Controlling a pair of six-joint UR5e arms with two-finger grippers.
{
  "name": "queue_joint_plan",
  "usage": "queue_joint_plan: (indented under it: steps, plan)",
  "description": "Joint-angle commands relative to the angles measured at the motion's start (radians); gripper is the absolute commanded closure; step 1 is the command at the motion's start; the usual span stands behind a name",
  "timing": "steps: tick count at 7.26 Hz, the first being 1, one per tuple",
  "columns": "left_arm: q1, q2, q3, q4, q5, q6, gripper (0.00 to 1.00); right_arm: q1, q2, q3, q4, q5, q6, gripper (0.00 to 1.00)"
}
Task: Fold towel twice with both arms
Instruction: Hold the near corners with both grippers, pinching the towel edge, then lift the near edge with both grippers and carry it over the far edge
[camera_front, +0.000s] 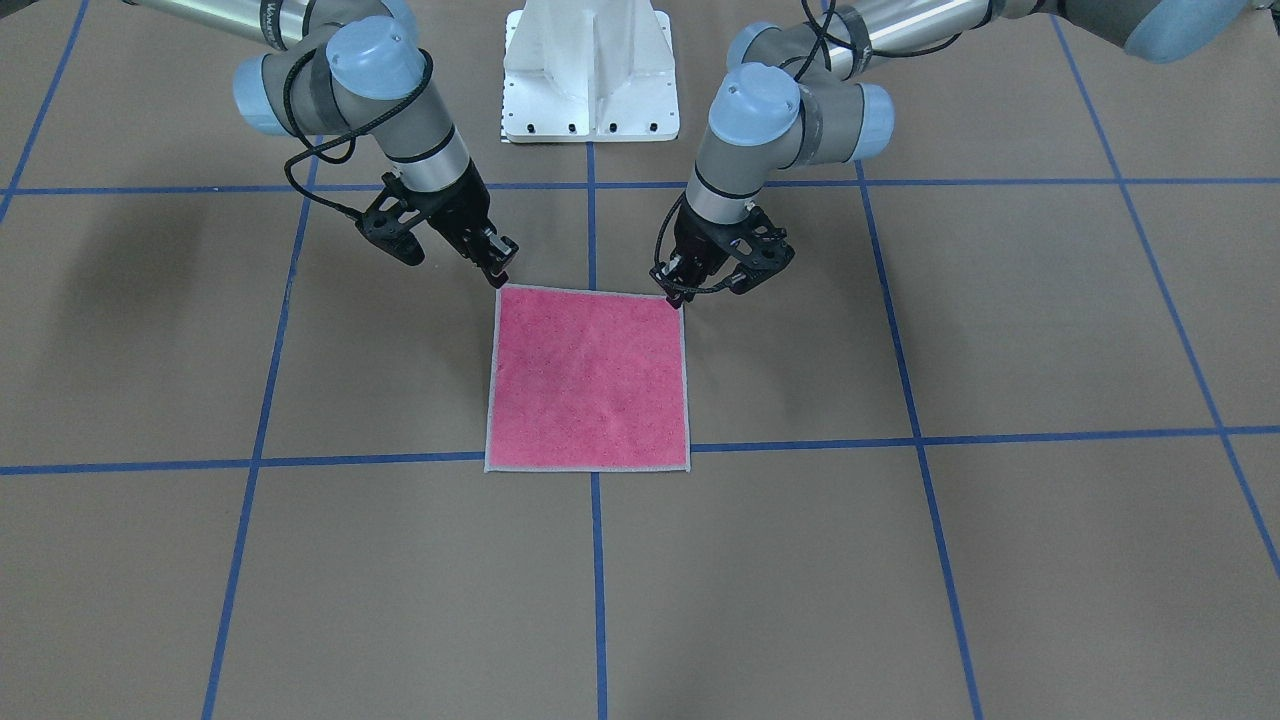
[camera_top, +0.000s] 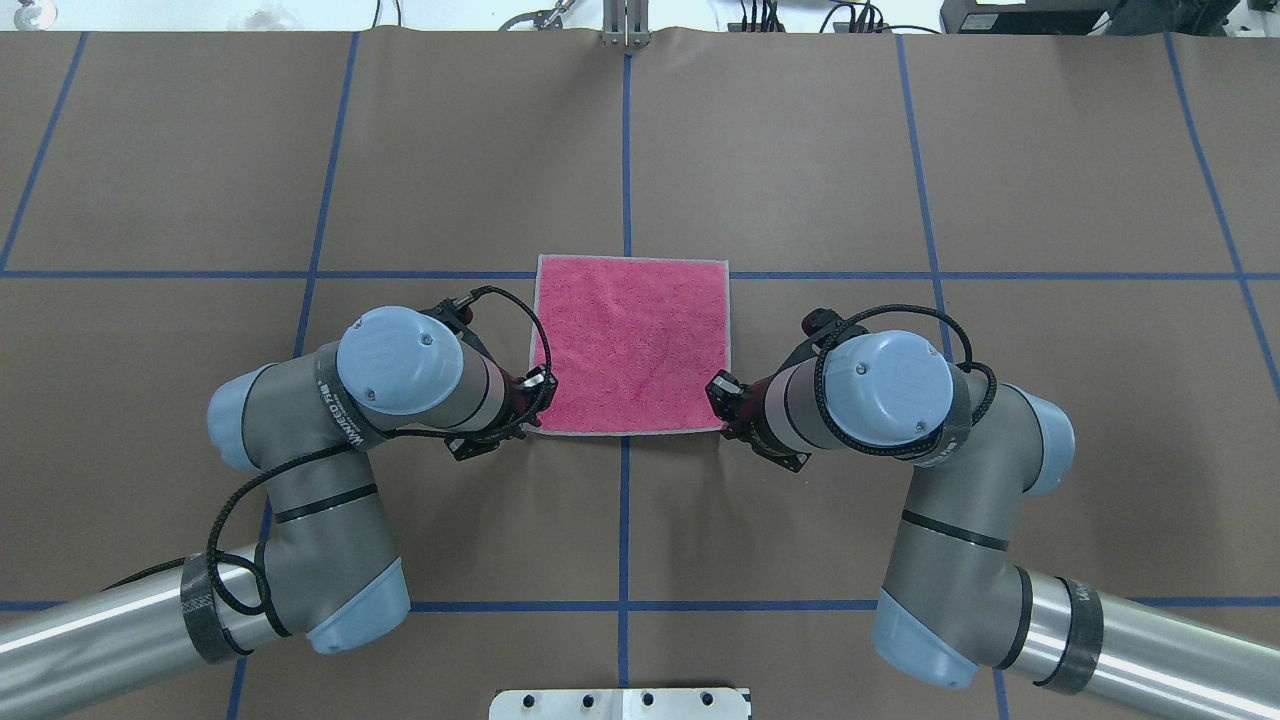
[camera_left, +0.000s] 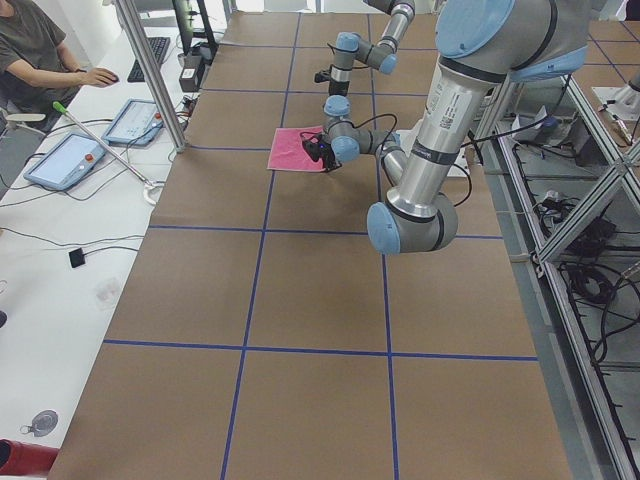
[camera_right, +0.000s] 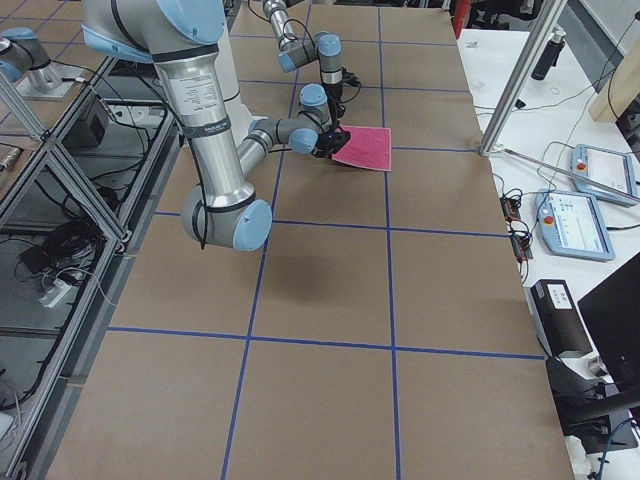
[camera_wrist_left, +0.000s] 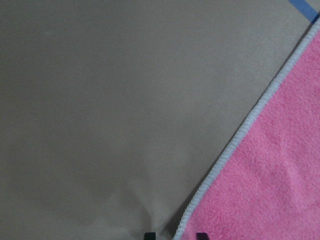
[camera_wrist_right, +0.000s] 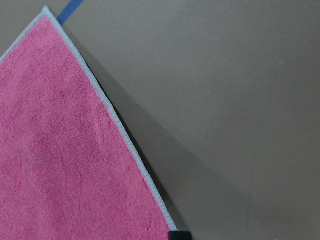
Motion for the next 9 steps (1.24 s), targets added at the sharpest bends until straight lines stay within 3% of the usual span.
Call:
queue_joint_plan:
  steps: [1,3,9]
  plan:
    - [0.0,-0.001,-0.007,0.001,-0.001,0.0,0.95,0.001,-0.002,-0.001,0.0,0.0,0.0,1.0]
    - [-0.002,-0.006,-0.012,0.004,-0.002,-0.002,1.0,0.001,-0.002,-0.001,0.0,0.0,0.0,1.0]
    - [0.0,-0.011,-0.093,0.009,-0.006,-0.084,1.0,0.002,-0.06,0.08,0.0,0.015,-0.002,1.0]
